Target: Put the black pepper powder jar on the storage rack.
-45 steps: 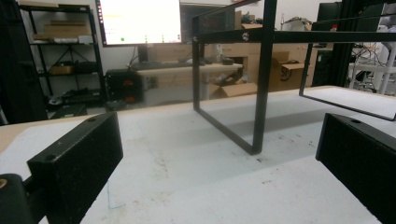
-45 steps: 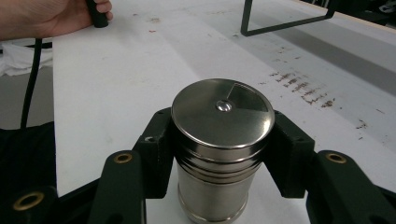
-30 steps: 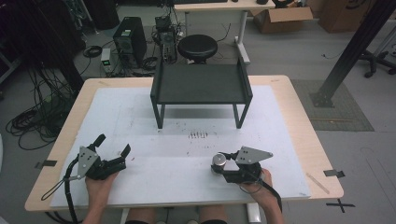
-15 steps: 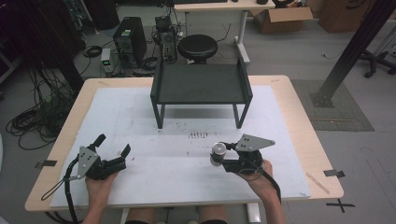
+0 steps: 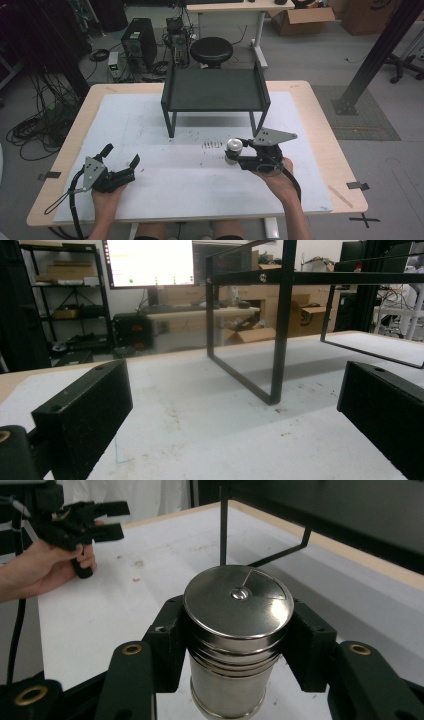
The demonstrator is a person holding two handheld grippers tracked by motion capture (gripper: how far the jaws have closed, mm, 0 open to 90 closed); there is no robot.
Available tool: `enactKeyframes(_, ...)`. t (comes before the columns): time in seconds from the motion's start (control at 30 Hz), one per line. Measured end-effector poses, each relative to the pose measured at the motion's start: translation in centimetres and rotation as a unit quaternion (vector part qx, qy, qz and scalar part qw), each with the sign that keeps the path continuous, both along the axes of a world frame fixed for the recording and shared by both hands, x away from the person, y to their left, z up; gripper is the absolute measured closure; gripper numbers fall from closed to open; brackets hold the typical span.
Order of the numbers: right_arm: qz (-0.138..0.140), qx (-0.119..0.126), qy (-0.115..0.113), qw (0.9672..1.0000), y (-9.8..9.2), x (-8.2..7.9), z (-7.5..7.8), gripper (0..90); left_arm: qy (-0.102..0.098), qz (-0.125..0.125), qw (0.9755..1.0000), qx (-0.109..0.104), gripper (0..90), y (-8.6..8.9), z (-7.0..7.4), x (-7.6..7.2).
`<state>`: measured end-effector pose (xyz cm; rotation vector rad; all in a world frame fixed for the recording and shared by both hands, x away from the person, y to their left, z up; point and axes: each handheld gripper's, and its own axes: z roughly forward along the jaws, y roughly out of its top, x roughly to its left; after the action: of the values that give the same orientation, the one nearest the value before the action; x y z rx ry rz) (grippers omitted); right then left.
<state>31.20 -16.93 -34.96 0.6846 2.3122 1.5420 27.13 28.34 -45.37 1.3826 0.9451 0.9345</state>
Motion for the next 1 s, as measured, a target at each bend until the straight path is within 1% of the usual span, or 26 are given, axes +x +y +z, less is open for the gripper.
enactKeyframes(0.03, 0.000, 0.002, 0.000, 1.0000, 0.1, 0.2, 0.4, 48.8, 0.000, 0.000, 1.0000, 0.000, 1.5, 0.0, 0.0, 0.0)
enactKeyframes(0.07, 0.000, 0.005, 0.000, 1.0000, 0.2, 0.6, 1.1, 48.8, 0.000, 0.000, 1.0000, 0.000, 1.5, 0.0, 0.0, 0.0)
enactKeyframes(0.2, -0.001, 0.006, -0.002, 1.0000, 0.6, 1.3, 2.5, 48.8, 0.000, 0.000, 1.0000, 0.000, 1.6, 0.0, 0.0, 0.0)
enactKeyframes(0.23, -0.001, 0.006, -0.002, 1.0000, 0.6, 1.3, 2.5, 48.8, 0.000, 0.000, 1.0000, 0.000, 1.6, 0.0, 0.0, 0.0)
enactKeyframes(0.3, -0.002, 0.002, -0.005, 1.0000, 1.0, 1.8, 3.3, 48.8, 0.000, 0.000, 1.0000, -0.001, 1.6, 0.0, 0.0, 0.0)
enactKeyframes(0.33, 0.000, -0.002, -0.006, 1.0000, 1.4, 2.2, 3.9, 48.8, 0.001, 0.000, 1.0000, 0.001, 1.7, 0.0, 0.0, 0.0)
enactKeyframes(0.37, 0.000, -0.002, -0.006, 1.0000, 1.4, 2.2, 3.9, 48.8, 0.001, 0.000, 1.0000, 0.000, 1.7, 0.0, 0.0, 0.0)
enactKeyframes(0.4, 0.002, -0.006, -0.007, 0.9999, 1.9, 2.7, 4.6, 48.8, 0.001, 0.000, 1.0000, 0.000, 1.7, 0.0, 0.0, 0.0)
enactKeyframes(0.47, 0.002, -0.009, -0.008, 0.9999, 2.1, 2.9, 4.8, 48.8, 0.001, 0.000, 1.0000, 0.000, 1.7, 0.0, 0.0, 0.0)
enactKeyframes(0.57, 0.003, -0.013, -0.011, 0.9999, 3.0, 3.9, 5.9, 48.8, 0.001, 0.000, 1.0000, -0.001, 1.7, 0.0, 0.0, 0.0)
enactKeyframes(0.63, 0.002, -0.012, -0.011, 0.9999, 3.2, 4.1, 6.1, 48.8, 0.001, 0.000, 1.0000, 0.000, 1.7, 0.0, 0.0, 0.0)
enactKeyframes(0.67, 0.001, -0.013, -0.012, 0.9998, 3.6, 4.6, 6.6, 48.8, 0.001, 0.000, 1.0000, 0.000, 1.8, 0.0, 0.0, 0.0)
enactKeyframes(0.73, -0.001, -0.014, -0.012, 0.9998, 3.8, 4.8, 6.8, 48.8, 0.001, 0.000, 1.0000, 0.000, 1.8, 0.0, 0.0, 0.0)
enactKeyframes(0.77, -0.005, -0.013, -0.012, 0.9998, 4.1, 5.3, 7.2, 48.8, 0.001, 0.000, 1.0000, -0.001, 1.8, 0.0, 0.0, 0.0)
enactKeyframes(0.8, -0.005, -0.013, -0.012, 0.9998, 4.1, 5.3, 7.2, 48.8, 0.001, 0.000, 1.0000, -0.001, 1.8, 0.0, 0.0, 0.0)
enactKeyframes(0.83, -0.008, -0.008, -0.011, 0.9999, 4.4, 5.8, 7.7, 48.8, 0.001, 0.000, 1.0000, 0.000, 1.8, 0.0, 0.0, 0.0)
enactKeyframes(0.9, -0.010, -0.006, -0.011, 0.9999, 4.5, 6.0, 7.8, 48.8, 0.001, 0.000, 1.0000, -0.001, 1.8, 0.0, 0.0, 0.0)
enactKeyframes(0.93, -0.013, -0.002, -0.011, 0.9999, 4.8, 6.6, 8.2, 48.8, 0.001, 0.000, 1.0000, 0.000, 1.8, 0.0, 0.0, 0.0)
enactKeyframes(1.0, -0.015, -0.004, -0.012, 0.9998, 4.9, 6.9, 8.4, 48.8, 0.001, 0.000, 1.0000, -0.001, 1.8, 0.0, 0.0, 0.0)
